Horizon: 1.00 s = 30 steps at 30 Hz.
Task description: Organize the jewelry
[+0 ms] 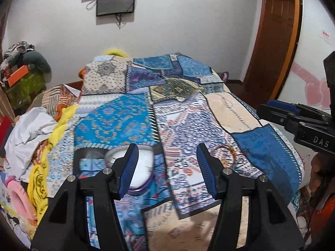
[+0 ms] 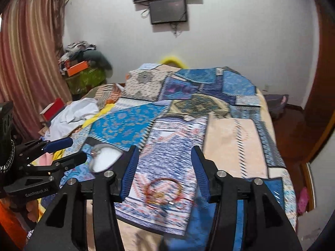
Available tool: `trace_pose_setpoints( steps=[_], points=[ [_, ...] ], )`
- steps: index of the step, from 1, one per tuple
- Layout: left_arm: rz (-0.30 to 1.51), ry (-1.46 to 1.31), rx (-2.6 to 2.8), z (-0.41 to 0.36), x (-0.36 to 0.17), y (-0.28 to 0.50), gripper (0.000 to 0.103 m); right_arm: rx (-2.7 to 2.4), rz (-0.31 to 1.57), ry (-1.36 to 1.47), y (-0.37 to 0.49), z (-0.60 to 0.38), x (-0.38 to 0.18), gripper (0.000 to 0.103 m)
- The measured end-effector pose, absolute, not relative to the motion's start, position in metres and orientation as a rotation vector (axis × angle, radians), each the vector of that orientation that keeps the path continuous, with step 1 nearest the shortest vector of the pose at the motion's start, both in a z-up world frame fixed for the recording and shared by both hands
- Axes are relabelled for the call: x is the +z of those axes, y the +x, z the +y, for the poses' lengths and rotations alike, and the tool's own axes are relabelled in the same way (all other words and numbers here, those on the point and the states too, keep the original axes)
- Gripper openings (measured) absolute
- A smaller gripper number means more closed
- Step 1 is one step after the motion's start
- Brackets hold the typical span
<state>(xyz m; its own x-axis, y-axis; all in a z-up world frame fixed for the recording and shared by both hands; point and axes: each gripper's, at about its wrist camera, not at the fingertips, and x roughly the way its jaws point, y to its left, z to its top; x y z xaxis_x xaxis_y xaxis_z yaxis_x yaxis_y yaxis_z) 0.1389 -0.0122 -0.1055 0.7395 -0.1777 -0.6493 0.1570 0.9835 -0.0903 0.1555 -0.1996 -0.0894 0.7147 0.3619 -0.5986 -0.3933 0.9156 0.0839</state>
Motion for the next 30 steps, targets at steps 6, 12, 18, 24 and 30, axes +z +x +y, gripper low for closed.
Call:
trace_pose_setpoints(
  steps=[6,12,18,24,30],
  points=[
    [0.748,-0.016,-0.213,-0.037,-0.120,0.148,0.056,0.370,0.690,-0.020,0.154,-0.228,-0.105,0.049],
    [0.784,-0.003,-0.230,-0.056,-0.140,0.156,0.056,0.343,0.742,-0.024,0.154,-0.248,-0.127,0.049],
    [0.851,-0.022,-0.262,-0.071,-0.163,0.159,0.056,0.320,0.786,-0.035,0.156,-0.263,-0.144,0.049],
    [0.903,-0.031,-0.295,-0.084,-0.180,0.164,0.040,0.333,0.805,-0.048,0.156,-0.267,-0.151,0.049],
    [0.941,-0.116,-0.319,-0.083,-0.188,0.170,0.034,0.353,0.825,-0.041,0.159,-0.264,-0.160,0.049]
  ],
)
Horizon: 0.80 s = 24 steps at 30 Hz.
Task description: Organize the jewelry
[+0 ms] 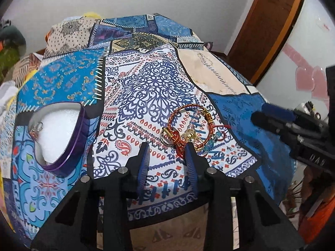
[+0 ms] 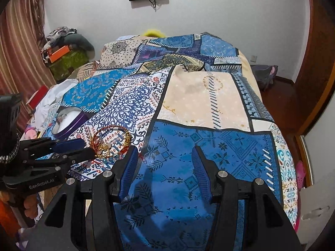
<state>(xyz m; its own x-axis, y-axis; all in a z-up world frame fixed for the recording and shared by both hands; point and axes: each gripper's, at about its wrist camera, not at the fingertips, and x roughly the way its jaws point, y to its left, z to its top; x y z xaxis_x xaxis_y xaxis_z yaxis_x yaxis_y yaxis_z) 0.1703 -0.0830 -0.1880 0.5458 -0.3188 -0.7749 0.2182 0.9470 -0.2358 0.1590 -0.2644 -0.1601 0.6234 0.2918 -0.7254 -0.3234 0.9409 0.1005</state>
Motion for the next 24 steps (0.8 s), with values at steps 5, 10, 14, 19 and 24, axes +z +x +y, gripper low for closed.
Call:
trace_pose_setpoints(
  steps=[5,10,14,19,24],
  points=[
    [0.955,-0.153,-0.346,-0.087,-0.189,0.174,0.026,0.366,0.844,-0.032,0.161,-0.262,-0.167,0.049],
    [0.964,-0.174,-0.381,-0.092,-0.190,0.176,0.007,0.376,0.857,-0.023,0.161,-0.259,-0.171,0.049],
    [0.951,-0.169,-0.371,-0.092,-0.185,0.174,0.003,0.379,0.860,-0.025,0.158,-0.259,-0.170,0.049],
    [0.896,-0.161,-0.369,-0.084,-0.168,0.166,0.003,0.383,0.858,-0.030,0.156,-0.257,-0.169,0.049],
    [0.834,-0.177,-0.369,-0.071,-0.147,0.160,0.003,0.399,0.858,-0.026,0.155,-0.250,-0.168,0.049]
  ],
)
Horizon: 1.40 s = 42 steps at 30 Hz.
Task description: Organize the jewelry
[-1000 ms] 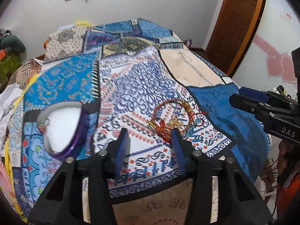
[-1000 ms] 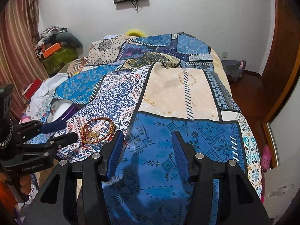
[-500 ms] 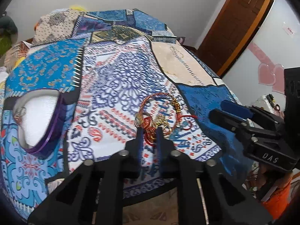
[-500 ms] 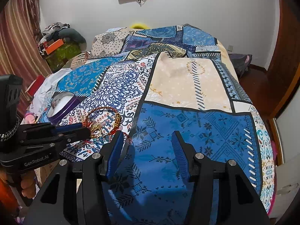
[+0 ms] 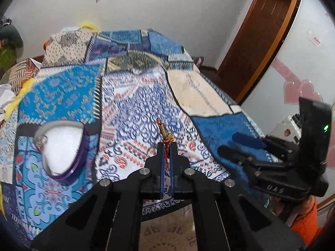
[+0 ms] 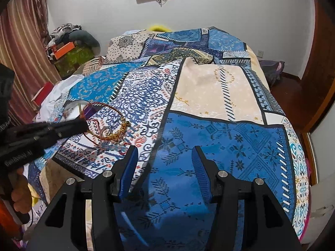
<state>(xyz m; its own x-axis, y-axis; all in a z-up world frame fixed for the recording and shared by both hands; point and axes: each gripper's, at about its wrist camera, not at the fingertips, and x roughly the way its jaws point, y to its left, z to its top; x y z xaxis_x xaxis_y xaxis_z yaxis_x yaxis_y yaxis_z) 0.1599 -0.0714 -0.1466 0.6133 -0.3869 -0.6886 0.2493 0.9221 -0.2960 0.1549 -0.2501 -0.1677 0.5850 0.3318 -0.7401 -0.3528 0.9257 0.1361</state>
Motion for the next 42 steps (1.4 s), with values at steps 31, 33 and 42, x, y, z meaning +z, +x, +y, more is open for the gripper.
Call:
trace_pose_setpoints(
  steps=[31,33,42],
  points=[
    [0.954,-0.300,-0.258,0.016,-0.191,0.129,0.002,0.640,0.841,-0.105,0.143,-0.154,-0.170,0.044],
    [0.956,-0.308,-0.257,0.018,-0.193,0.127,0.002,0.660,0.849,-0.108,0.146,-0.146,-0.171,0.038],
    [0.972,-0.359,-0.229,0.038,-0.199,0.123,0.005,0.681,0.890,-0.166,0.158,-0.119,-0.185,0.023]
  ],
)
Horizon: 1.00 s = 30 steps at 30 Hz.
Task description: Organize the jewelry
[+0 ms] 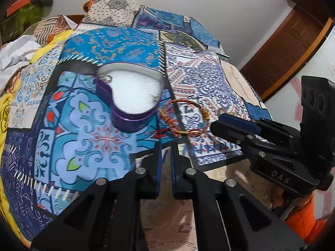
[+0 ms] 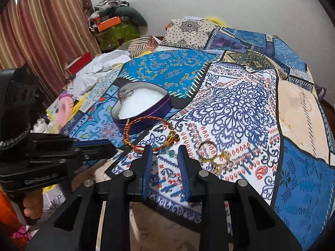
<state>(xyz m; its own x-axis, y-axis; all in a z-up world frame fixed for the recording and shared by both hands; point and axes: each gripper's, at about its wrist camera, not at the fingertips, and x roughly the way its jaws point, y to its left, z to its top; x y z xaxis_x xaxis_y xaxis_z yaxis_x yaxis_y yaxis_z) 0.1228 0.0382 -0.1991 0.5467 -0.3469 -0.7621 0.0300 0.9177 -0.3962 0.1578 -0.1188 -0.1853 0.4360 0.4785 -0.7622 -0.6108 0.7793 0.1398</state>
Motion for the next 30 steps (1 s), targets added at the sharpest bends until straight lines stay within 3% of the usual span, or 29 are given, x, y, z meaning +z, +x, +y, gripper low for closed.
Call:
trace_pose_setpoints(
  steps=[4,12,23,25,27,30],
  points=[
    [0.972,-0.370,-0.206,0.047,-0.199,0.123,0.008,0.685,0.887,-0.208,0.158,-0.114,-0.187,0.023],
    [0.941,-0.358,-0.210,0.039,-0.186,0.140,0.033,0.693,0.893,-0.234,0.155,-0.125,-0.194,0.010],
    [1.007,-0.459,-0.211,0.036,-0.208,0.166,0.032,0.701,0.890,-0.230,0.147,-0.140,-0.196,0.006],
    [0.998,-0.447,-0.213,0.033,-0.207,0.167,0.025,0.703,0.896,-0.218,0.147,-0.143,-0.195,0.005],
    [0.991,-0.421,-0.215,0.028,-0.205,0.169,0.010,0.707,0.895,-0.218,0.146,-0.143,-0.193,0.006],
    [0.976,-0.403,-0.226,0.027,-0.202,0.168,0.008,0.716,0.893,-0.218,0.144,-0.142,-0.189,0.007]
  ],
)
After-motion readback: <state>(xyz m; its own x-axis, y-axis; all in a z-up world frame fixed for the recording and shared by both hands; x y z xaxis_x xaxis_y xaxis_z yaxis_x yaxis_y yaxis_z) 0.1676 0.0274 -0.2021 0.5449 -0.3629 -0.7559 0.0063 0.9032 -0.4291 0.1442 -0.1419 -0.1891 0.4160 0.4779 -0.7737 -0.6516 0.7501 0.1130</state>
